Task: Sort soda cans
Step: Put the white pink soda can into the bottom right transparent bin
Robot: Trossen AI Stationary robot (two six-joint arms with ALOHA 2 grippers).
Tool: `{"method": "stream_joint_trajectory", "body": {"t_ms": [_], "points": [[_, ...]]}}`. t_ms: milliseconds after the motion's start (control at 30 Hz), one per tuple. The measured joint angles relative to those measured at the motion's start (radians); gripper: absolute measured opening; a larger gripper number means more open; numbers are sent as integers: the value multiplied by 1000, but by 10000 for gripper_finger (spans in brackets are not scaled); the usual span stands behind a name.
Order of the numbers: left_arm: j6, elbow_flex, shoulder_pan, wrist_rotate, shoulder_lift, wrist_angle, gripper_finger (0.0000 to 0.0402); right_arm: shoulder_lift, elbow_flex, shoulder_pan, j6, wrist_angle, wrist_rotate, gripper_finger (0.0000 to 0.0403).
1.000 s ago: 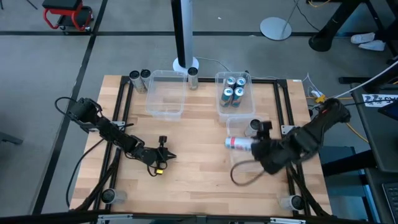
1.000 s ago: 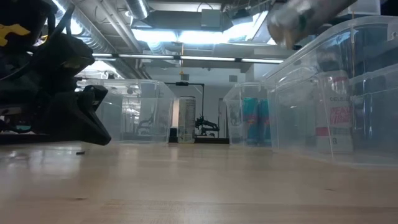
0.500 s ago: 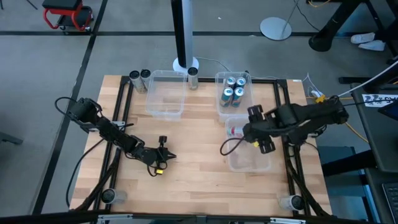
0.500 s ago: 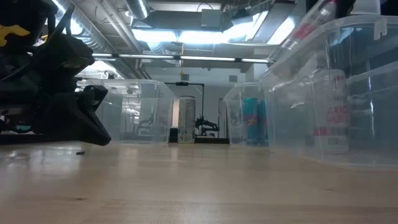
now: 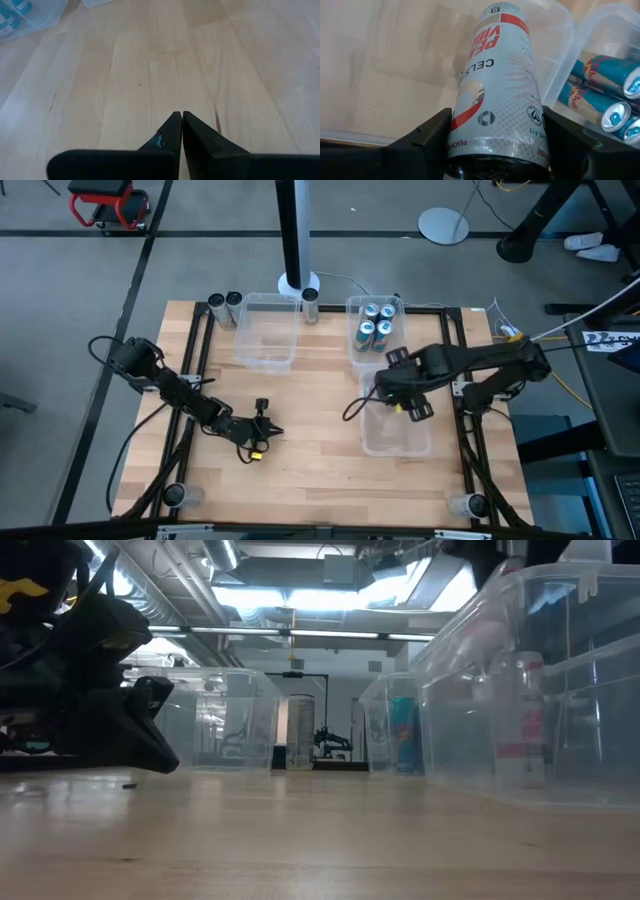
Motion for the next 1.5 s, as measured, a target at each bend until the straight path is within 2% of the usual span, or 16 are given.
{"method": "stream_joint_trajectory", "body": {"t_ms": [400, 633, 867, 1300, 1500], "points": [[-2, 0, 0, 0, 0, 1, 8, 174, 0, 2, -111, 32, 40, 249], [-6, 0, 0, 0, 0, 1, 8, 238, -1, 1, -100, 61, 67, 250], [-17, 0, 0, 0, 0, 1, 8, 293, -1, 1, -82, 95, 93, 276], [-33, 0, 0, 0, 0, 1, 8, 339, -1, 1, -53, 163, 137, 283], [-33, 0, 0, 0, 0, 1, 8, 341, 15, 1, -48, 159, 125, 284]]}}
